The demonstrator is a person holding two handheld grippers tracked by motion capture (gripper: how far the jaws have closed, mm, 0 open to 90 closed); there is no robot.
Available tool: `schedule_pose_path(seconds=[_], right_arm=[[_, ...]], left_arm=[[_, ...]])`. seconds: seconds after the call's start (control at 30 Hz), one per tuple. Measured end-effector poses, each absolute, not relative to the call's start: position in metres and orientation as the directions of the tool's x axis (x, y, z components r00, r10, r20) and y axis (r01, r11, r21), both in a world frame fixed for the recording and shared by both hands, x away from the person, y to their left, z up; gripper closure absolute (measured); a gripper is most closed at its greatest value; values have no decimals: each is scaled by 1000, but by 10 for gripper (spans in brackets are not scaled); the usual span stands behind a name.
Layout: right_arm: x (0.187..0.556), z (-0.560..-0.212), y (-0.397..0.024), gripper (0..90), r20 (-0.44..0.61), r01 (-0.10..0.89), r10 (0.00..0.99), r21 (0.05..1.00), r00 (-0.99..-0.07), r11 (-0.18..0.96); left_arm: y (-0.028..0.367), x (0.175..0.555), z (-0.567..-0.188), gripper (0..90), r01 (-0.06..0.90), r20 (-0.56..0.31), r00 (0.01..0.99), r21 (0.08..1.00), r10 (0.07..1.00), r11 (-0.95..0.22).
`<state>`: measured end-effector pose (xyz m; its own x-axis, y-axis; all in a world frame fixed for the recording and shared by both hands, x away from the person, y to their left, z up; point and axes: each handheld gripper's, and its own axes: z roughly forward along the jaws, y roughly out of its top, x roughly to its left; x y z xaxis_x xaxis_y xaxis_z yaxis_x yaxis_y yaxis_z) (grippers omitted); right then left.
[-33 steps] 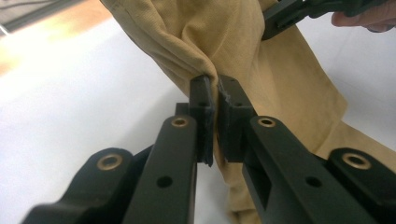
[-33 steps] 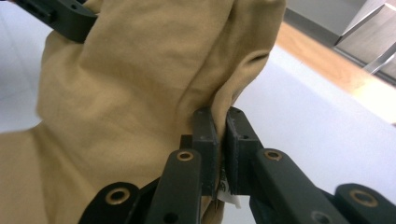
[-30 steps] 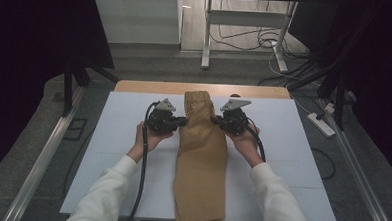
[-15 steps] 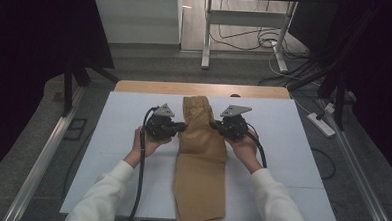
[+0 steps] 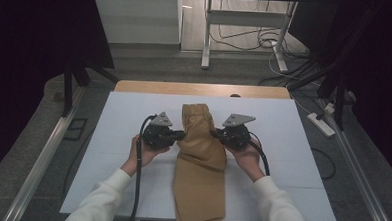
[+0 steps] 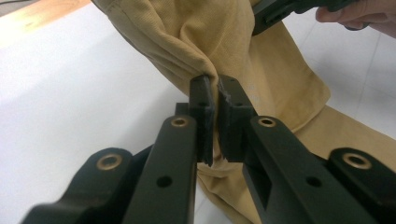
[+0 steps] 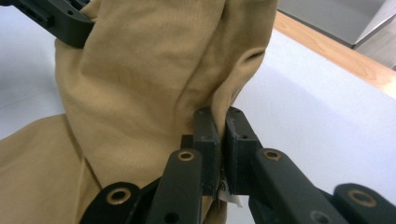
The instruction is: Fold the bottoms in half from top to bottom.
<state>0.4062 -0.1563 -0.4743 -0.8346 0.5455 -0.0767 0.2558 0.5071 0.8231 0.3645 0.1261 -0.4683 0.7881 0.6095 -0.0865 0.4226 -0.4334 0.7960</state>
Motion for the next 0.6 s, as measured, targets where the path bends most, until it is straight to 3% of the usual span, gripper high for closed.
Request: schedule_pose_path(seconds=[0.6], right_arm=[[384,-474,-160,838,-49,251,503,823,-863,510]], left_arm=[[131,345,-476,841,432,-116,798,794,592,-427]])
